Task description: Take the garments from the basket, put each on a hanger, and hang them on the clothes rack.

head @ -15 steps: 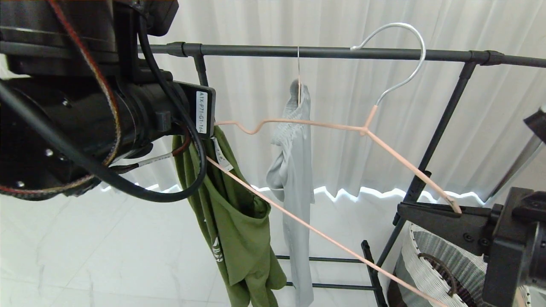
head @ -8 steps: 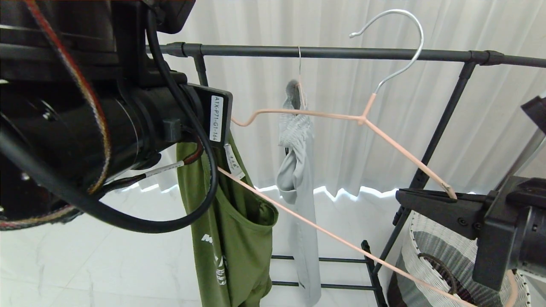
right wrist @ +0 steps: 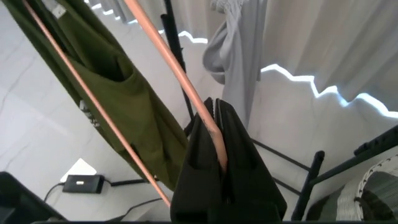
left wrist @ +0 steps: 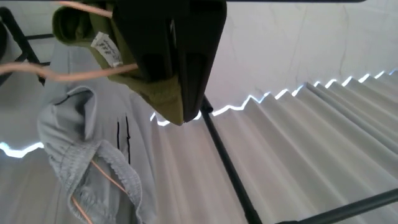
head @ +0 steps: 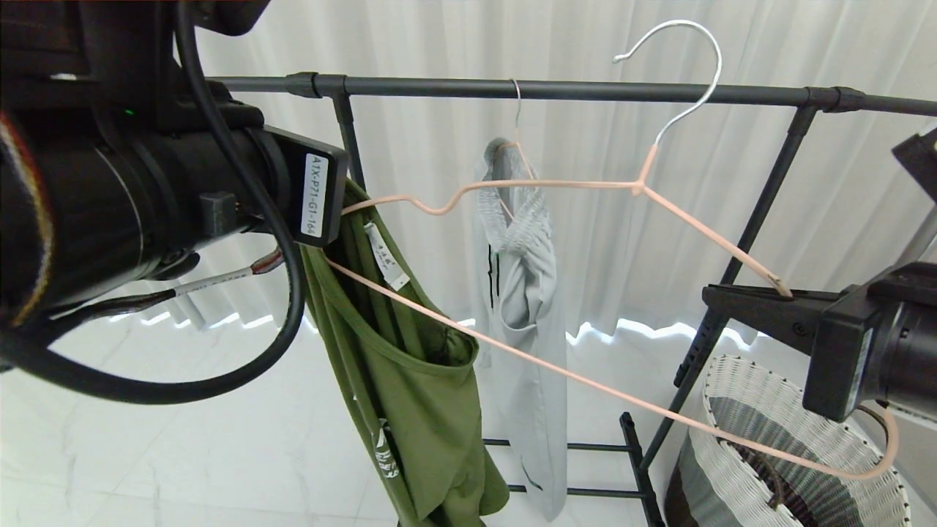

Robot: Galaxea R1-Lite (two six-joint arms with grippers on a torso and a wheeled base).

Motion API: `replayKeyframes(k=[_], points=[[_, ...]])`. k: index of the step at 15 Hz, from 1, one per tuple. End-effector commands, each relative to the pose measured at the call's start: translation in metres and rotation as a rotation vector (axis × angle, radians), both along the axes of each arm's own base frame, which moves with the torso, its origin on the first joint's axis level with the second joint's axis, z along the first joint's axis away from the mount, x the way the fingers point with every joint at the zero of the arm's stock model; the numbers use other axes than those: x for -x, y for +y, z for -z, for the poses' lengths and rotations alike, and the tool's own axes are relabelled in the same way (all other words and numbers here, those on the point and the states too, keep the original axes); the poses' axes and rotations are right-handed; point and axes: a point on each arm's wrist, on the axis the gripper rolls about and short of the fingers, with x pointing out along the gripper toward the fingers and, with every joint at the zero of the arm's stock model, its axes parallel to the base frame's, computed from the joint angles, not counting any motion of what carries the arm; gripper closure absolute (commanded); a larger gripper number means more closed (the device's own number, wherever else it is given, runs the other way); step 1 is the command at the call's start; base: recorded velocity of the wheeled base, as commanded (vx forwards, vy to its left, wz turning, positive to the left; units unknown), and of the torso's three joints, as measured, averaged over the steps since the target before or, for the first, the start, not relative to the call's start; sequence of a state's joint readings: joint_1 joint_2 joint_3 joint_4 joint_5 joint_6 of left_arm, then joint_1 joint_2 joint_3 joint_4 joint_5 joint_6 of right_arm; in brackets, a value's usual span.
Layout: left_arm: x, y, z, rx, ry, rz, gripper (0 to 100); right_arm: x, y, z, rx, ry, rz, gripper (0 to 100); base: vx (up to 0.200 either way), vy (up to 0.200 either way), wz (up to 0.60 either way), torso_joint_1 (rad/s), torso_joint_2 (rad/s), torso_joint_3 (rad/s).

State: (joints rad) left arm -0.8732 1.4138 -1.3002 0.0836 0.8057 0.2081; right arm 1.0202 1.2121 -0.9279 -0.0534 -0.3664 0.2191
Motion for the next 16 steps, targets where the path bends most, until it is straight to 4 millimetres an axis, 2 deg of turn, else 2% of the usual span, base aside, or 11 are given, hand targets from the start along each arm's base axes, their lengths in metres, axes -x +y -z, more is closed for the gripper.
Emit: replayKeyframes(k=[1,5,8,10,12,16], points=[[0.002,0.002,0.002,-0.006,0.004,0.000,100,-0.003,-0.001,-0.002,-0.006,-0.004,0.016,100,0.000,0.000,0.00,0.000,0.00,0.000],[0.004,0.002,0.003,-0.012,0.004,0.010,100,-0.009,-0.005,-0.004,0.006,-0.017,0.044,100,0.000,0.000,0.00,0.000,0.00,0.000],[0.007,-0.006,0.013,-0.032,0.029,0.043,100,-0.007,-0.002,-0.006,-0.010,-0.021,0.006,100,0.000,0.000,0.00,0.000,0.00,0.000],[-0.002,-0.016,0.019,-0.024,0.046,0.037,100,0.015,-0.003,-0.010,-0.049,-0.019,-0.110,100,0.000,0.000,0.00,0.000,0.00,0.000],[-0.011,-0.021,0.019,0.012,0.051,0.010,100,0.042,-0.003,-0.008,-0.068,0.070,-0.242,100,0.000,0.000,0.00,0.000,0.00,0.000],[-0.017,-0.023,0.018,0.016,0.050,-0.001,100,0.072,-0.003,-0.007,-0.123,0.197,-0.454,100,0.000,0.000,0.00,0.000,0.00,0.000]])
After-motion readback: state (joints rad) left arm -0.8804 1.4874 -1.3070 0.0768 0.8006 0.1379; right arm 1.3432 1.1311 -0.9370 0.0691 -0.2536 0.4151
